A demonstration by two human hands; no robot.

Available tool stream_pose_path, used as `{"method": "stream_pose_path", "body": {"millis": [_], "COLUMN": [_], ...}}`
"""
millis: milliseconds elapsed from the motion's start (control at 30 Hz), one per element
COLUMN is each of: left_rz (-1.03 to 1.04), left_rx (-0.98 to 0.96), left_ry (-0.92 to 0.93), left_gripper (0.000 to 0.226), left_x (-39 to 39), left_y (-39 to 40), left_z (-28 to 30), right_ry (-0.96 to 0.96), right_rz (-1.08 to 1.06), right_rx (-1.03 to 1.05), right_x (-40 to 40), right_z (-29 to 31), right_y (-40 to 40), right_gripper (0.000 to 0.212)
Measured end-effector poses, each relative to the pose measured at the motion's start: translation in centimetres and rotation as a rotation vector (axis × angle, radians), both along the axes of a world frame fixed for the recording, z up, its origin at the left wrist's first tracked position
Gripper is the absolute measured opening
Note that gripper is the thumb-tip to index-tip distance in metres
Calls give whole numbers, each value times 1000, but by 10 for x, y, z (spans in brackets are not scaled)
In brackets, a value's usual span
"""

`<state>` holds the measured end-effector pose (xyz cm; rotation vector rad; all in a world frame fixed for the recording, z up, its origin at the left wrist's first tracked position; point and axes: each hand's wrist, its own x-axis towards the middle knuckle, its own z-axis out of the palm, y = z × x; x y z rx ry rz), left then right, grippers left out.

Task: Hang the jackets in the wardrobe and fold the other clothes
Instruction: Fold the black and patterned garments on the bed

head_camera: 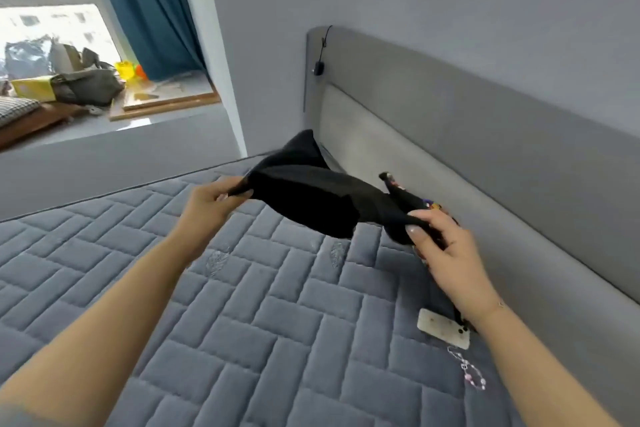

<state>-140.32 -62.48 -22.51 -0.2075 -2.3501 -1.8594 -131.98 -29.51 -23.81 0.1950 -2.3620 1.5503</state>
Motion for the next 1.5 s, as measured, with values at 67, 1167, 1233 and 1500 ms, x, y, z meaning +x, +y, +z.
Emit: {"method": "stream_pose_path", "body": {"millis": [67,1167,1233,1500], "left_rz": [-23,168,212,160], "left_rx": [-155,-918,-805,-546], "left_ry": [11,-564,-581,-679], "left_gripper": [25,38,36,29], "left_x": [32,336,336,322], "left_y": [-36,-212,-173,35], "left_z": [-46,-445,-438,-447], "right_ry": [-125,-1183,-1164,-1120], "right_rz": [112,533,331,-158], "right_rx": [100,205,101,-138], "right_x": [26,314,292,174], "right_z": [-38,-455,-450,-462], "right_y": [-27,-266,-235,-66], "right_gripper": [27,40,35,26]}}
